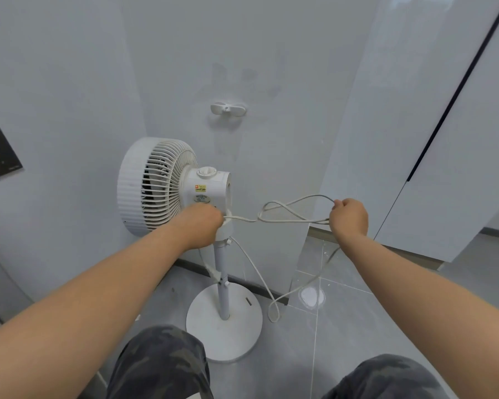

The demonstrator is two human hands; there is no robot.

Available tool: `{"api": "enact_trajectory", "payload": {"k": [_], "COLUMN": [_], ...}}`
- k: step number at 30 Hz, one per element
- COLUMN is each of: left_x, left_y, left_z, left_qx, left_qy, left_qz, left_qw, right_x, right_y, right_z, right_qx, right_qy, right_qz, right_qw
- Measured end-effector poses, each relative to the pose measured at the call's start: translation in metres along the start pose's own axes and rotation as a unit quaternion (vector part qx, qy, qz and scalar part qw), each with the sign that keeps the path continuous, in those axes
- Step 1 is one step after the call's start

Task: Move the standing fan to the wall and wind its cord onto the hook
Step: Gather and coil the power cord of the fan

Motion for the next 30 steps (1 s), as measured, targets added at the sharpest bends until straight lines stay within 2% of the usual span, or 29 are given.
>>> {"api": "enact_trajectory", "payload": {"k": [3,6,8,10,11,15,19,23,24,25,30], "left_x": [0.008,0.015,0.017,0.017,0.016,0.015,0.006,0.007,0.008,0.006,-0.008], "left_y": [-0.011,-0.013,-0.009,-0.003,-0.001,0.005,0.017,0.011,0.008,0.006,0.006], "left_z": [0.002,-0.003,-0.009,-0.013,-0.013,-0.012,-0.007,-0.015,-0.017,-0.017,-0.009], "left_qx": [-0.109,-0.195,-0.231,-0.264,-0.278,-0.295,-0.255,-0.220,-0.208,-0.192,-0.150], "left_qy": [-0.034,-0.065,-0.097,-0.117,-0.117,-0.107,-0.127,-0.151,-0.150,-0.149,-0.064], "left_qz": [0.114,0.251,0.380,0.505,0.540,0.575,0.721,0.792,0.799,0.795,0.688], "left_qw": [0.987,0.946,0.891,0.813,0.786,0.756,0.632,0.549,0.544,0.556,0.707], "right_x": [-0.008,-0.003,0.004,0.011,0.014,0.024,0.032,0.034,0.034,0.033,0.034], "right_y": [0.006,0.001,-0.007,-0.016,-0.020,-0.041,-0.052,-0.050,-0.049,-0.047,-0.042], "right_z": [-0.010,-0.008,0.000,0.009,0.013,0.027,0.034,0.035,0.036,0.037,0.041], "right_qx": [0.041,0.073,0.078,0.078,0.079,0.089,0.113,0.125,0.124,0.121,0.100], "right_qy": [0.021,-0.036,-0.093,-0.152,-0.176,-0.245,-0.294,-0.322,-0.337,-0.350,-0.394], "right_qz": [-0.074,-0.162,-0.197,-0.222,-0.240,-0.308,-0.318,-0.278,-0.267,-0.259,-0.238], "right_qw": [0.996,0.983,0.973,0.960,0.951,0.915,0.894,0.896,0.894,0.892,0.882]}}
Point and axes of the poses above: each hand's wrist, its own z-axis away from the middle knuckle, its own x-axis out of the palm, y = z × x, the point moved 3 cm from there along -z, towards the middle knuckle, and after that the axes turned 11 degrees about -z, right-handed, at the moved point
